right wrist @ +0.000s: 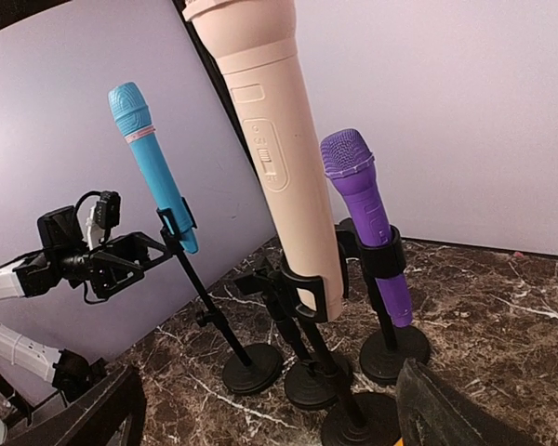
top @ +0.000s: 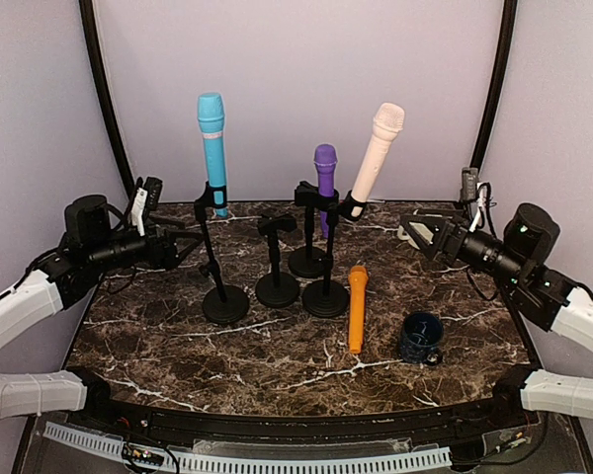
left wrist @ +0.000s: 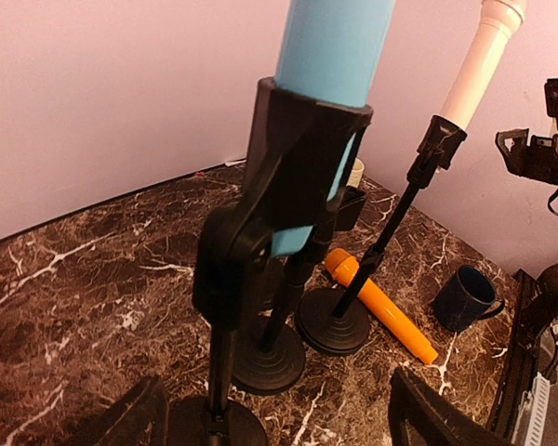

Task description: Remove the microphone from the stand

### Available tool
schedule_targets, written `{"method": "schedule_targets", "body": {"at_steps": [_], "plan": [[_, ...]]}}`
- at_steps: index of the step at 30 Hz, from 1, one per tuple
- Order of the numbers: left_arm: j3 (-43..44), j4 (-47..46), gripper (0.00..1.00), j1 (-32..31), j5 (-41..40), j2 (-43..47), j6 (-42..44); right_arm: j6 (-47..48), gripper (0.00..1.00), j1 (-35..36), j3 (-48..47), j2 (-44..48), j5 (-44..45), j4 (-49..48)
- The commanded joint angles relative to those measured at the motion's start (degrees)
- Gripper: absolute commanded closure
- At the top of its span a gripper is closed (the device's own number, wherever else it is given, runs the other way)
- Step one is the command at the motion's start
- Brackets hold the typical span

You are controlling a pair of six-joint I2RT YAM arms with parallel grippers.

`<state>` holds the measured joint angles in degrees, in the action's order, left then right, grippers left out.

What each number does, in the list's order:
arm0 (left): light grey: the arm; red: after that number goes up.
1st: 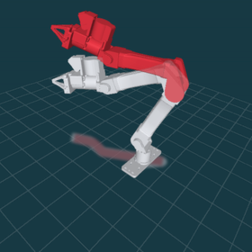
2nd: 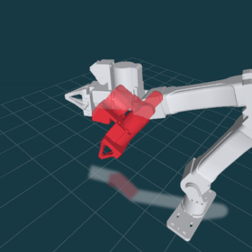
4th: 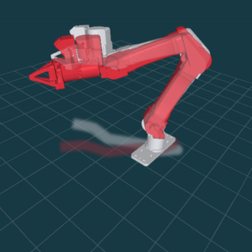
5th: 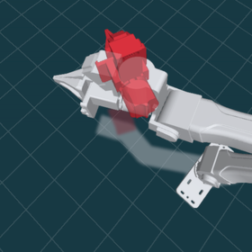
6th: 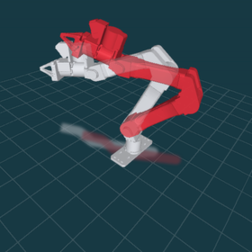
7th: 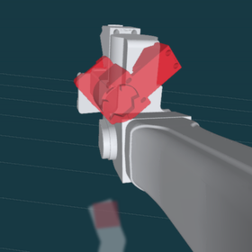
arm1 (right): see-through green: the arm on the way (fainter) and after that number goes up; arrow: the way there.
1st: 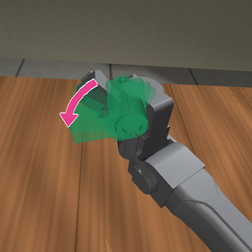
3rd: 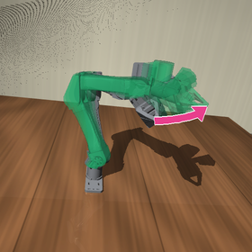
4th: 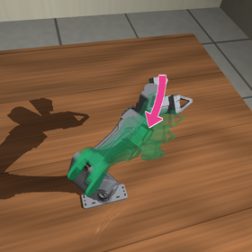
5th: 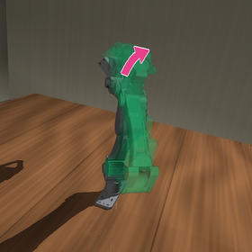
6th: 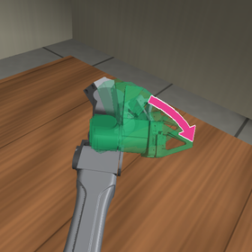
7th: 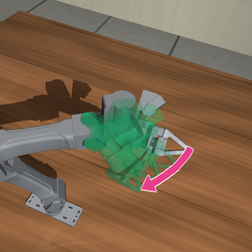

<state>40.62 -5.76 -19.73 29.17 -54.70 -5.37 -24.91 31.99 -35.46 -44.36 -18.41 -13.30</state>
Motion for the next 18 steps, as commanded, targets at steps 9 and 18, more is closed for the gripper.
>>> {"method": "schedule_targets", "body": {"at_steps": [9, 18], "plan": [[-8.8, 3.8, 0.19, 0.0, -5.9, 9.2, -30.1, -2.1, 0.05, 0.5, 2.4, 1.6, 8.1, -3.7], [-15.7, -5.0, 0.30, 0.0, -4.0, 6.8, -40.9, -3.4, 0.04, 0.5, 3.0, 2.1, 9.9, -4.2]]}}
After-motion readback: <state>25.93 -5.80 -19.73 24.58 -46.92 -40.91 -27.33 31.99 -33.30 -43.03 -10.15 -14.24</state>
